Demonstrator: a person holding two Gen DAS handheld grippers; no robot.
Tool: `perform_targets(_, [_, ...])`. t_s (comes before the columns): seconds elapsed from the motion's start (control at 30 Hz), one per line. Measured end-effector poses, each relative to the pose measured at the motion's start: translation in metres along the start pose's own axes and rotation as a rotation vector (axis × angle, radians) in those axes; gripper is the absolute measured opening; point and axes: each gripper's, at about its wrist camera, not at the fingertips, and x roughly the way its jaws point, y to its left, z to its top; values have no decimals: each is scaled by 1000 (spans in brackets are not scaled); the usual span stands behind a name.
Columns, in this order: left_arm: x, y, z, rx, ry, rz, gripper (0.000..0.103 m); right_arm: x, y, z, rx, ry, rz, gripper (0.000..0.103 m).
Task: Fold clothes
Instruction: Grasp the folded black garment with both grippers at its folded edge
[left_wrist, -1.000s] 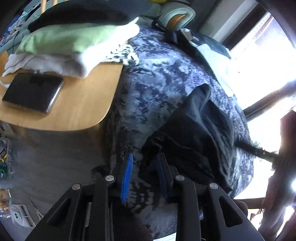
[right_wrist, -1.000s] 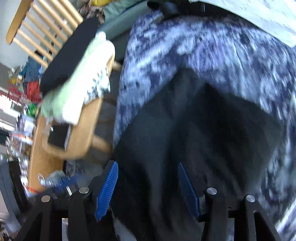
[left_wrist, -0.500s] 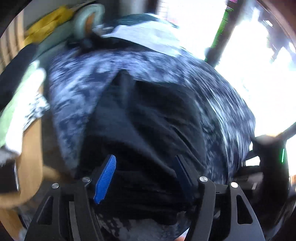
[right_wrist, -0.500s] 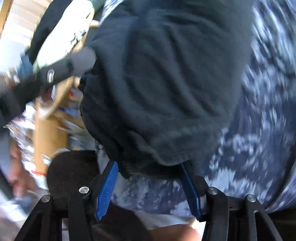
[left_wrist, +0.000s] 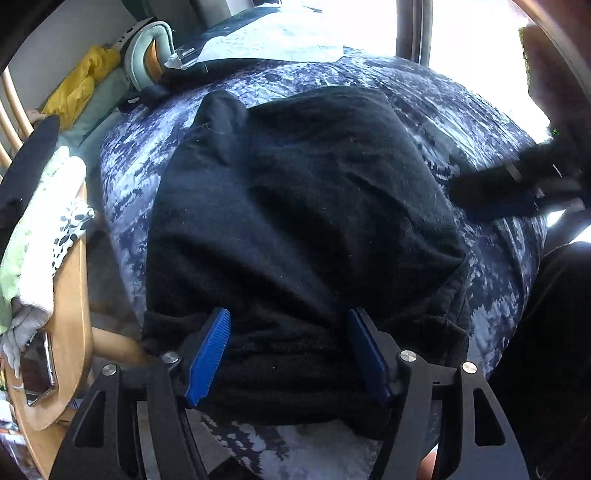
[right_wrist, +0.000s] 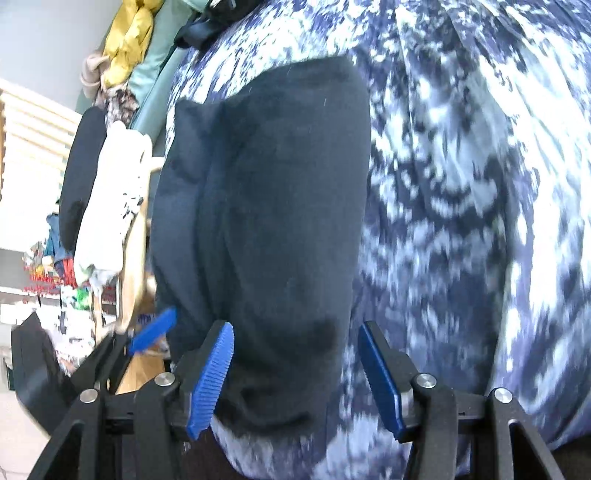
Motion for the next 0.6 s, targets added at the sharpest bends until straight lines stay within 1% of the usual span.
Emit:
perform_targets(0.07, [-10, -2, -3, 8, -45, -5, 69, 5, -5, 7, 19, -7, 9, 64])
perform_targets(0.13, [-20, -3, -5, 16, -89, -10, 69, 10, -8, 12, 27, -4, 0, 67])
perform_targets(0.2, [-29, -5, -8, 24, -134, -14, 69, 13, -13, 11, 33, 12, 5, 67])
perform_targets(0.33, [-49, -9, -13, 40, -223, -24, 69, 16, -28, 4, 73, 41, 102, 67])
perform_targets(0.4, [-59, -10, -15, 48, -268, -29, 70, 19, -26, 2, 68, 41, 116, 67])
perform_targets(0.43, [-63, -15, -17, 71, -294, -16, 71, 21, -24, 2, 62, 42, 105, 67])
perform_targets(0.5, [-71, -36, -21, 163, -348, 32, 77, 27, -23, 1, 59, 63, 87, 66])
perform_targets(0.53, [-74, -47, -23, 212, -368, 56, 79, 31, -22, 1, 63, 81, 78, 62])
perform_targets(0.6, [-76, -67, -29, 304, -403, 101, 81, 32, -22, 1, 62, 86, 81, 37])
